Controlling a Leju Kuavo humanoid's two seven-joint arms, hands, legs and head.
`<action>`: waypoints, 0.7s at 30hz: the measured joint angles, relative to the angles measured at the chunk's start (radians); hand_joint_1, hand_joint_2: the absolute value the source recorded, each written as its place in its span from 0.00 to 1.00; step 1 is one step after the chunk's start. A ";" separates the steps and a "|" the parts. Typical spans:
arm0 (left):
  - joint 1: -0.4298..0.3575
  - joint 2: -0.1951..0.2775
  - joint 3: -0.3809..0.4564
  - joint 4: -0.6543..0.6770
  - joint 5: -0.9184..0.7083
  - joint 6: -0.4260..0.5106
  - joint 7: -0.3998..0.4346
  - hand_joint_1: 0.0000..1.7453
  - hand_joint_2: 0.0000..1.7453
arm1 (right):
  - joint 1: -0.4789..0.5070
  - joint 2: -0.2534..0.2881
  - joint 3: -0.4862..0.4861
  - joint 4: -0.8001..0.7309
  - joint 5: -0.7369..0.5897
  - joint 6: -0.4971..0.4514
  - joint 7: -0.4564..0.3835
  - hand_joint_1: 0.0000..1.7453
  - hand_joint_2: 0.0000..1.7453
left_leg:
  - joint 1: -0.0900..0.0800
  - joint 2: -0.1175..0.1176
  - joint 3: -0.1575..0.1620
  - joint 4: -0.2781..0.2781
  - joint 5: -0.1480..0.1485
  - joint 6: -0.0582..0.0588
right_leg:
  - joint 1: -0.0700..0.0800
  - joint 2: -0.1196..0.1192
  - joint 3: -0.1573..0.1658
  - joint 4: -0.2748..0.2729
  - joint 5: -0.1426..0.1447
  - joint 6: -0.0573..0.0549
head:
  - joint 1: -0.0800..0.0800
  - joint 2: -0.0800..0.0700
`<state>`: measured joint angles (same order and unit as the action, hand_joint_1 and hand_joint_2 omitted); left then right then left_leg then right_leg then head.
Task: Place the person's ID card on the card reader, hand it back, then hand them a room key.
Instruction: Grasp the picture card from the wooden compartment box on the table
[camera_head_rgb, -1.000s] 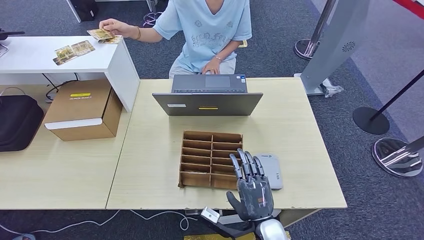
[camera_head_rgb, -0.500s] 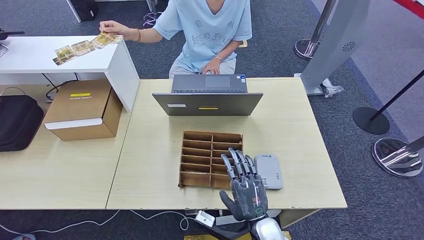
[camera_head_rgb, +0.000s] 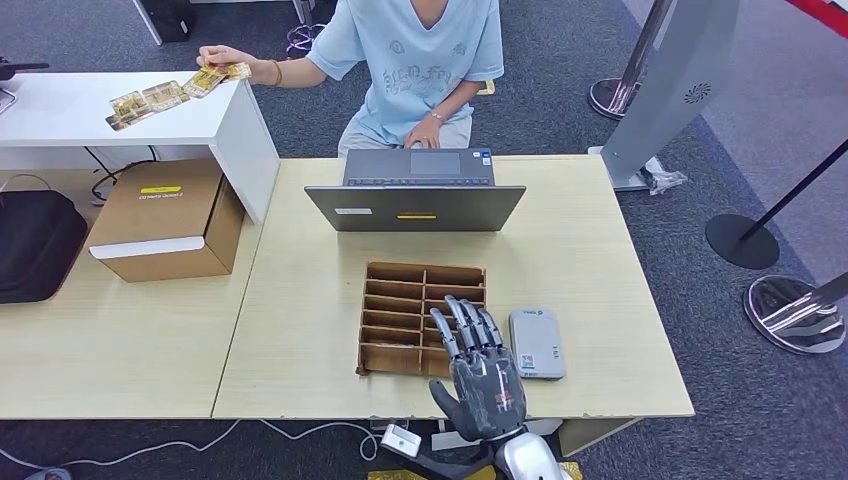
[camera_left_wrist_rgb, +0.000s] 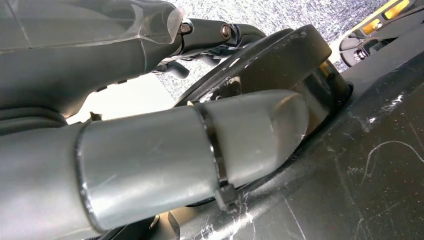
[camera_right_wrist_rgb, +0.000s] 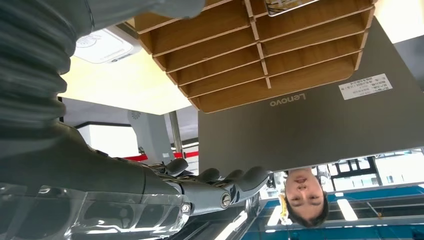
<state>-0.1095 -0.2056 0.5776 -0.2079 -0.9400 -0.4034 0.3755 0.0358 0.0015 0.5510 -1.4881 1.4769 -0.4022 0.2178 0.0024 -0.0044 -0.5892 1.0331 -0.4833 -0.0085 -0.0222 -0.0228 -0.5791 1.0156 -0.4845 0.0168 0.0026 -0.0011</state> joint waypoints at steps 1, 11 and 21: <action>0.000 0.000 0.000 0.000 0.000 0.000 0.000 0.00 0.00 | -0.003 0.002 0.003 0.002 -0.001 0.003 -0.002 0.27 1.00 | 0.000 0.000 0.000 0.000 0.000 0.000 | 0.000 0.000 0.000 0.000 0.000 0.000 | 0.000 0.000; 0.000 0.000 0.001 0.000 -0.001 0.000 0.000 0.00 0.00 | -0.019 0.028 0.030 0.022 -0.002 0.026 -0.011 0.50 1.00 | 0.000 0.000 0.000 0.000 0.000 0.000 | 0.000 0.000 0.000 0.000 0.000 0.000 | 0.000 0.000; 0.000 0.000 0.001 0.000 -0.013 -0.001 0.000 0.00 0.00 | -0.022 0.039 0.039 0.025 0.002 0.039 -0.012 0.47 1.00 | 0.000 0.000 0.000 0.000 0.000 0.000 | 0.000 0.000 0.000 0.000 0.000 0.000 | 0.000 0.000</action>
<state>-0.1096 -0.2060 0.5787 -0.2079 -0.9529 -0.4045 0.3758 0.0142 0.0406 0.5896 -1.4630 1.4785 -0.3629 0.2061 0.0024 -0.0044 -0.5892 1.0331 -0.4833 -0.0085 -0.0222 -0.0228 -0.5791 1.0156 -0.4845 0.0168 0.0027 -0.0011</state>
